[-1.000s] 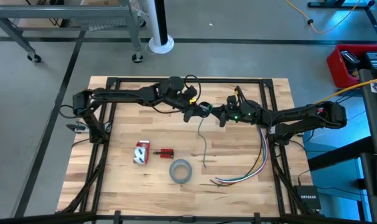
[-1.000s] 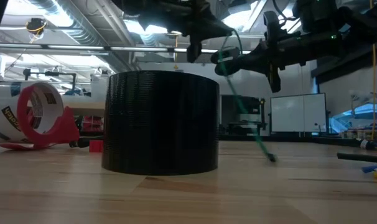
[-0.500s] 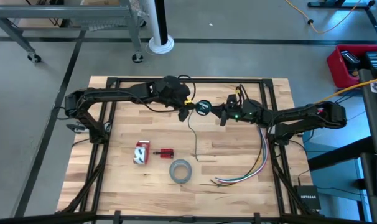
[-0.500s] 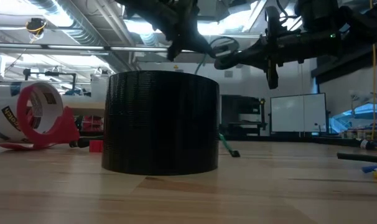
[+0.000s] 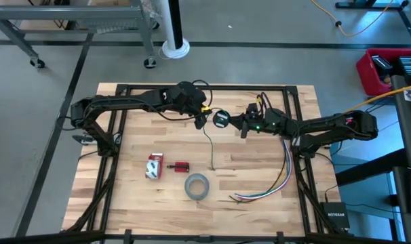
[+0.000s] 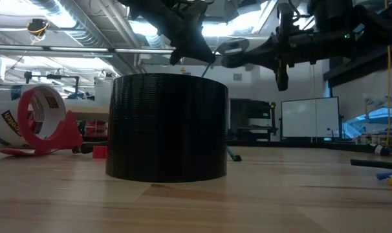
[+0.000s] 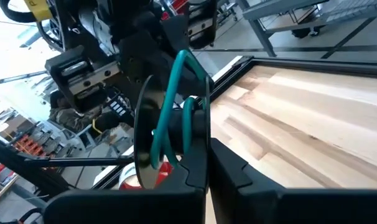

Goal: Coil cords
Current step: Coil the green wire onto the spool

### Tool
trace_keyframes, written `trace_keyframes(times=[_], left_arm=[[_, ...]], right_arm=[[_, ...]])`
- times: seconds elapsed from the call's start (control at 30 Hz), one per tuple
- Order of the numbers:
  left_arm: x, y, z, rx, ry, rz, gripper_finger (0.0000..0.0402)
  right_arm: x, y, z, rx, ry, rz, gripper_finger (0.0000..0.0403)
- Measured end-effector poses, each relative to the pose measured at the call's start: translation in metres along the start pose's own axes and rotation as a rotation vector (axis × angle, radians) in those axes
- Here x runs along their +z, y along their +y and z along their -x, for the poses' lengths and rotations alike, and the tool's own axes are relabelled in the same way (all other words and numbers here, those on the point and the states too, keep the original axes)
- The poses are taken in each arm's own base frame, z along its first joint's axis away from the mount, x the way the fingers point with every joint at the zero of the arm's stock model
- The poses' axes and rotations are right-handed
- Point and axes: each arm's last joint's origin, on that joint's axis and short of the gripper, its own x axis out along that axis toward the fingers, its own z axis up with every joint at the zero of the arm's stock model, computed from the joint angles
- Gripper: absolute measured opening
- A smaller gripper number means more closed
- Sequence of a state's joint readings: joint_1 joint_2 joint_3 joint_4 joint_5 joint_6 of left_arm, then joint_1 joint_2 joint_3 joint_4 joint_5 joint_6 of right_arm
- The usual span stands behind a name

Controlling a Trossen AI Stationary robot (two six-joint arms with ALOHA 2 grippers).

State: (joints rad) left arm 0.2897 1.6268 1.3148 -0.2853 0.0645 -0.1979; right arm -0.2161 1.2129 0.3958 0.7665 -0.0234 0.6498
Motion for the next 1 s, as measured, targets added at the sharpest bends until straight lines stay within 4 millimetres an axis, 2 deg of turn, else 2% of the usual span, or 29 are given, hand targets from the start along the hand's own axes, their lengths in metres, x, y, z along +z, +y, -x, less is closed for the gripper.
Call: trace_keyframes(times=[0.33,0.53,0.8,1.0], left_arm=[[-0.015,-0.014,0.0,0.022,0.124,-0.011,0.0],[-0.017,-0.026,0.0,0.014,0.119,-0.034,0.0001],[-0.021,-0.035,-0.001,-0.001,0.136,-0.012,0.0027],[-0.027,-0.041,-0.008,-0.019,0.16,-0.062,0.0043]], right_arm=[[0.007,0.003,0.0,-0.019,-0.113,-0.001,0.0005],[0.009,0.001,0.001,-0.069,-0.159,-0.003,0.0005],[0.012,0.003,0.001,-0.053,-0.2,-0.007,0.0005],[0.013,0.004,0.001,-0.048,-0.211,-0.008,0.0005]])
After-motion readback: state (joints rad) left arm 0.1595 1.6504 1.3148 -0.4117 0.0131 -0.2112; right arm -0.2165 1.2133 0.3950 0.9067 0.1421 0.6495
